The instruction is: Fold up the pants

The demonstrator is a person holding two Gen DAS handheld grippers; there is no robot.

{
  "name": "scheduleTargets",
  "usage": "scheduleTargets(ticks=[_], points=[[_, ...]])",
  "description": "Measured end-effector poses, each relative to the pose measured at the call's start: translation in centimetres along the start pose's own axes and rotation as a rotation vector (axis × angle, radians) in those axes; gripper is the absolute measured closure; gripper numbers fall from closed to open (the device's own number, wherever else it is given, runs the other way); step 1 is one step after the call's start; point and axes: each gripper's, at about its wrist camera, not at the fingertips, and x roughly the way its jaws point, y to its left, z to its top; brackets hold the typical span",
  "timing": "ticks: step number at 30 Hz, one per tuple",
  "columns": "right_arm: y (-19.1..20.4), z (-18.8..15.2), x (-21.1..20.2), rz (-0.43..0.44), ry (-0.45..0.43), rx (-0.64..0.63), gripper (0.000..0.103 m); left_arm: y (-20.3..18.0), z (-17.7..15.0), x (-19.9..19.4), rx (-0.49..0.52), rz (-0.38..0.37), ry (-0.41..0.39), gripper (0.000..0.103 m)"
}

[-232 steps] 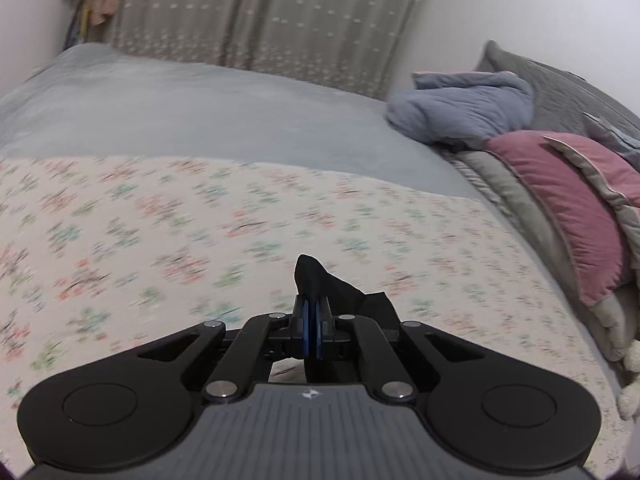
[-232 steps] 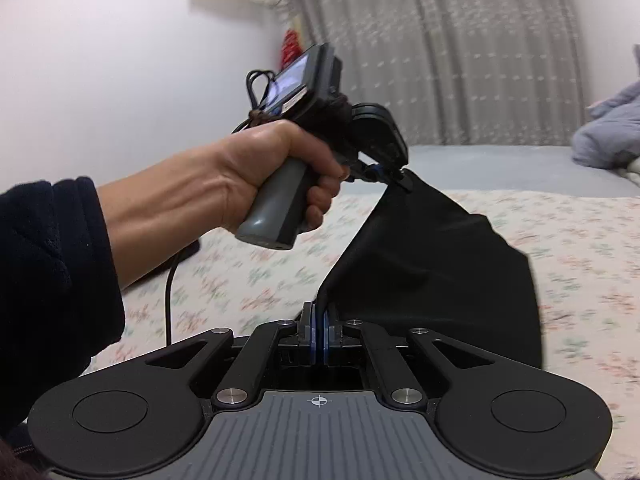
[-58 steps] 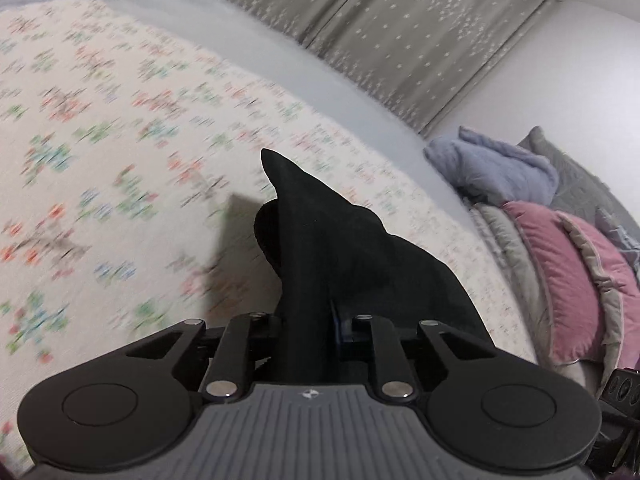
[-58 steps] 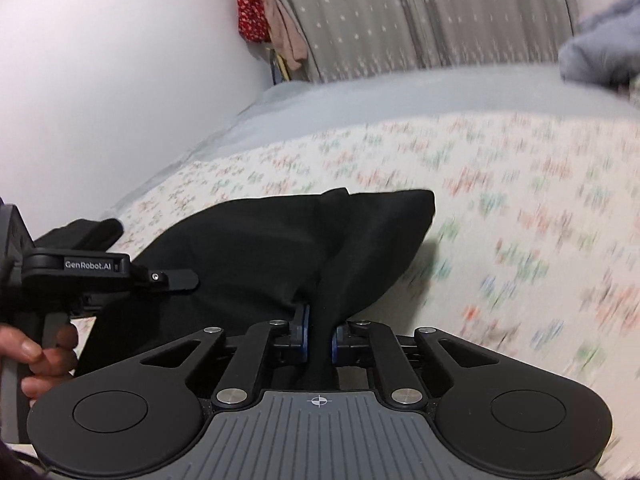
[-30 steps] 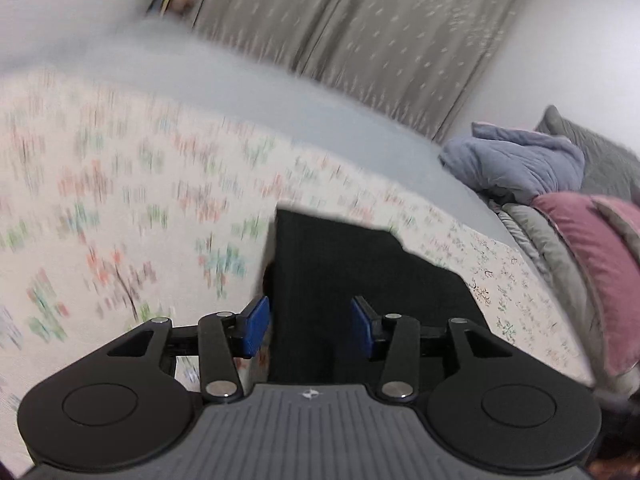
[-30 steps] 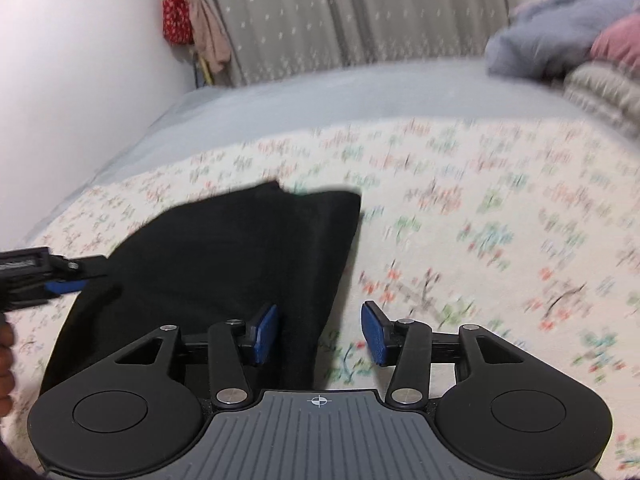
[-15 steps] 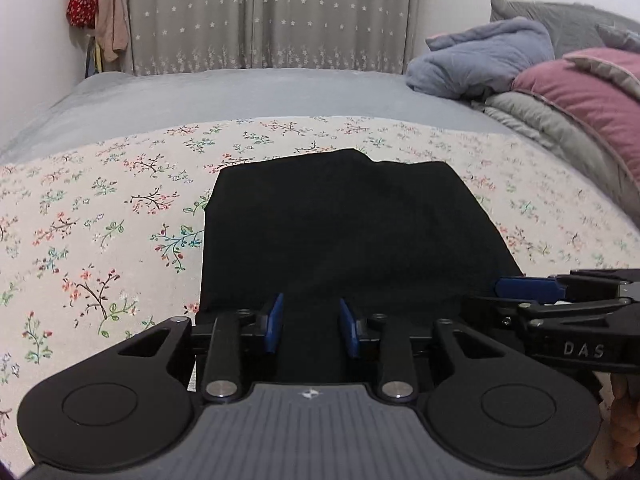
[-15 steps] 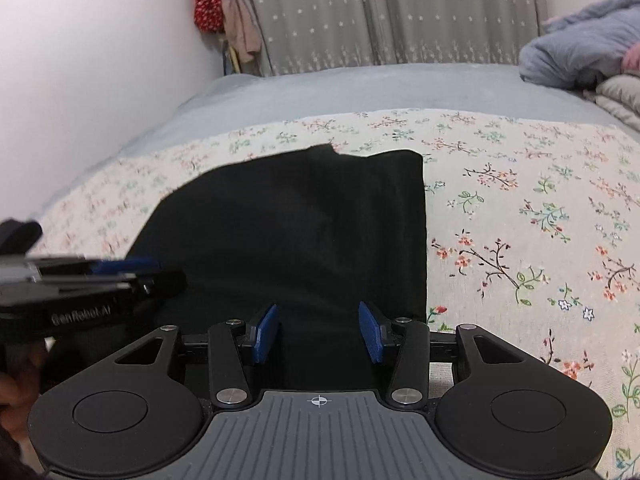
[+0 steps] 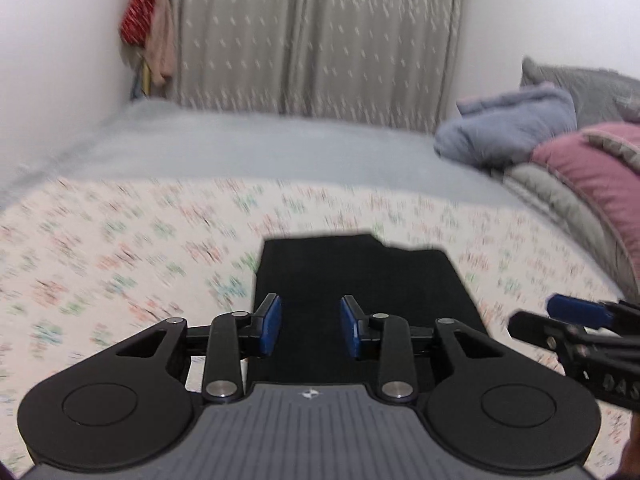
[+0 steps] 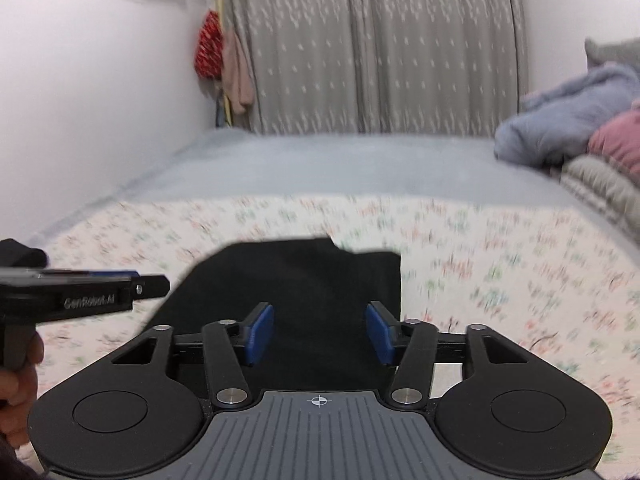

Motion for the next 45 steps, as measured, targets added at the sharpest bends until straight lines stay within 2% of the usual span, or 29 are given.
scheduleTargets(ticks=[3, 7, 10, 11, 17, 19, 23, 26, 28, 30, 32, 36, 40, 43, 45], points=[[1.1, 0.5, -4.2, -0.001, -0.036, -0.047, 0.048, -0.1, 0.8, -3.9, -0.027, 0.028, -0.052, 0.049], [1.9, 0.3, -10.3, 0.026, -0.080, -0.035, 0.042, -0.2, 0.9, -10.0, -0.038, 0.089, -0.118, 0.044], [3.1, -0.3, -15.1, 0.020, -0.130, -0.051, 0.038, 0.1, 0.4, -14.7, -0.048, 0.093, -0.190, 0.039], [3.4, -0.7, -16.8, 0.024, -0.143, -0.036, 0.034, 0.0, 0.0, -16.5, -0.046, 0.089, -0.215, 0.038], [4.9, -4.3, -26.1, 0.053, -0.182, 0.077, 0.032, -1.0, -3.1, -24.9, -0.034, 0.069, -0.296, 0.034], [5.3, -5.0, -28.6, 0.049, -0.184, 0.084, 0.027, -1.4, -3.8, -26.6, -0.022, 0.060, -0.304, 0.034], [5.7, -4.9, -32.4, 0.068, -0.164, 0.069, 0.023, -2.0, -4.4, -28.2, -0.005, 0.039, -0.300, 0.033], [5.6, -5.0, -34.8, 0.104, -0.167, 0.084, 0.017, -1.9, -4.6, -28.7, -0.012, 0.006, -0.290, 0.027], [5.7, -5.2, -35.5, 0.102, -0.160, 0.074, 0.015, -1.5, -4.9, -28.8, -0.024, -0.001, -0.293, 0.022], [5.8, -5.5, -35.1, 0.076, -0.170, 0.044, 0.008, -1.7, -4.8, -27.6, -0.008, 0.025, -0.285, 0.021], [6.0, -5.9, -33.6, 0.047, -0.182, 0.018, 0.008, -2.2, -5.4, -26.7, 0.006, 0.045, -0.271, 0.020], [6.5, -8.4, -29.6, -0.008, -0.217, -0.001, 0.008, -3.2, -6.9, -23.3, 0.030, 0.078, -0.265, 0.008], [6.4, -10.8, -24.6, -0.071, -0.161, 0.036, 0.008, -3.6, -8.9, -19.1, 0.022, 0.078, -0.157, 0.003], [6.2, -12.1, -22.5, -0.120, -0.128, 0.019, 0.008, -3.0, -9.7, -17.3, 0.009, 0.139, -0.114, 0.002], [5.9, -12.4, -21.9, -0.132, -0.118, 0.023, 0.008, -2.0, -10.0, -17.3, -0.036, 0.149, -0.112, 0.002]])
